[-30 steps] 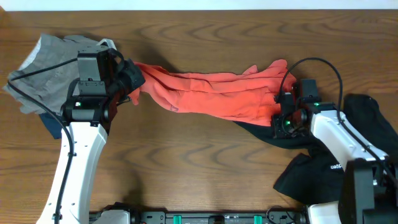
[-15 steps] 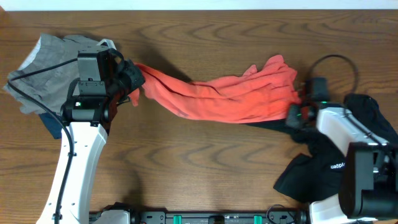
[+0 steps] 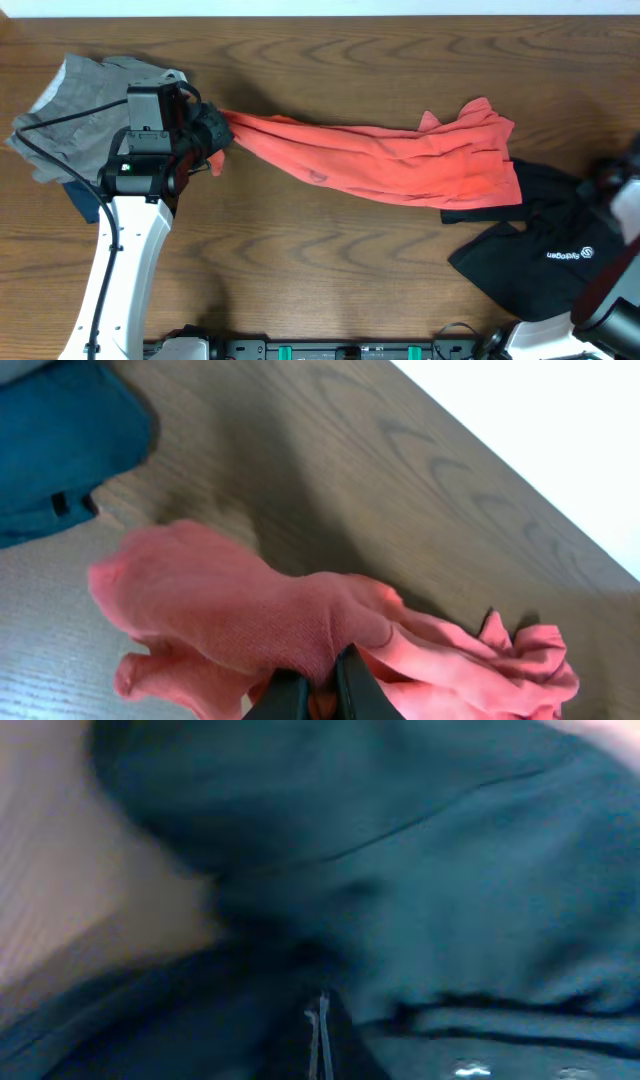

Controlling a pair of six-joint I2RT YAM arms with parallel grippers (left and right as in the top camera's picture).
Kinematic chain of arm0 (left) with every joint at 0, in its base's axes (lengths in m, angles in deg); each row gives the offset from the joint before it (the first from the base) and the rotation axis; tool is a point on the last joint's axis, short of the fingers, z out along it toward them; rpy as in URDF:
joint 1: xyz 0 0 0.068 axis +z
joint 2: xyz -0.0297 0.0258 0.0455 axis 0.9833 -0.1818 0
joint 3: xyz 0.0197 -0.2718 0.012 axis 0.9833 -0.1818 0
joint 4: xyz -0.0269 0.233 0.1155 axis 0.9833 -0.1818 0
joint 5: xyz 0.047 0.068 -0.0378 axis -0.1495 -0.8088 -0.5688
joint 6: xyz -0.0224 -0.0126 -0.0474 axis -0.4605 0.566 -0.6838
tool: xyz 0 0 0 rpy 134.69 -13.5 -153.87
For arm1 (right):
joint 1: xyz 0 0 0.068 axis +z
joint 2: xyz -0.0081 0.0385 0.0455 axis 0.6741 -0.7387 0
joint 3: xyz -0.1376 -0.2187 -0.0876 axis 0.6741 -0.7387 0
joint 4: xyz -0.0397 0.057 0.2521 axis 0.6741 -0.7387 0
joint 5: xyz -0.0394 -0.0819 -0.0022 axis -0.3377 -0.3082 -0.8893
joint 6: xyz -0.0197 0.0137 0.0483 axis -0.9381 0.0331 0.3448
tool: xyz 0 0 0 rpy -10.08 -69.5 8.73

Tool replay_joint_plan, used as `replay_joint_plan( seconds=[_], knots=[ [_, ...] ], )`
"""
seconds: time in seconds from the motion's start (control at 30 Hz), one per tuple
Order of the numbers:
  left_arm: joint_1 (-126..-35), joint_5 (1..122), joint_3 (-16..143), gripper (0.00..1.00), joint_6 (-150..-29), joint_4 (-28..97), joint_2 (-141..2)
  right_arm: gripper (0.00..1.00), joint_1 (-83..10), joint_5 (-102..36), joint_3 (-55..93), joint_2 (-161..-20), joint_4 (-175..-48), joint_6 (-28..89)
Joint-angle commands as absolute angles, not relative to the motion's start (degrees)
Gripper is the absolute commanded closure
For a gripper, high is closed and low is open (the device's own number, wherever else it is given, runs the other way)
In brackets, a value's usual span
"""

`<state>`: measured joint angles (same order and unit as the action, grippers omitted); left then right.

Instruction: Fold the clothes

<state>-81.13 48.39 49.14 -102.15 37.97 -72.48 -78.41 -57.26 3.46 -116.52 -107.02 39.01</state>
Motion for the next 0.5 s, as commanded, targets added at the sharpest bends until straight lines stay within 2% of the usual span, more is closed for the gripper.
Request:
replay_joint_plan(
  seconds=[0.0, 0.1, 0.27, 0.47],
  knots=[
    [-81.0, 47.6, 49.7, 0.94, -101.1, 37.8, -71.6, 0.99, -82.4, -60.4, 8.3, -117.0, -109.8, 41.7],
    [-81.0, 47.6, 49.7, 0.94, -101.2, 37.8, -71.6, 0.99, -83.7, -57.3, 12.4, -117.0, -113.6, 40.3],
    [-81.0, 47.6, 49.7, 0.94, -101.2, 37.6, -71.6, 0.93, -80.7, -27.0, 14.9, -117.0, -116.0, 27.4],
    [-81.0, 47.6, 49.7, 0.94, -101.2, 36.4, -71.6, 0.91, -72.1, -27.6, 10.0, -117.0, -117.6, 23.1]
  ],
)
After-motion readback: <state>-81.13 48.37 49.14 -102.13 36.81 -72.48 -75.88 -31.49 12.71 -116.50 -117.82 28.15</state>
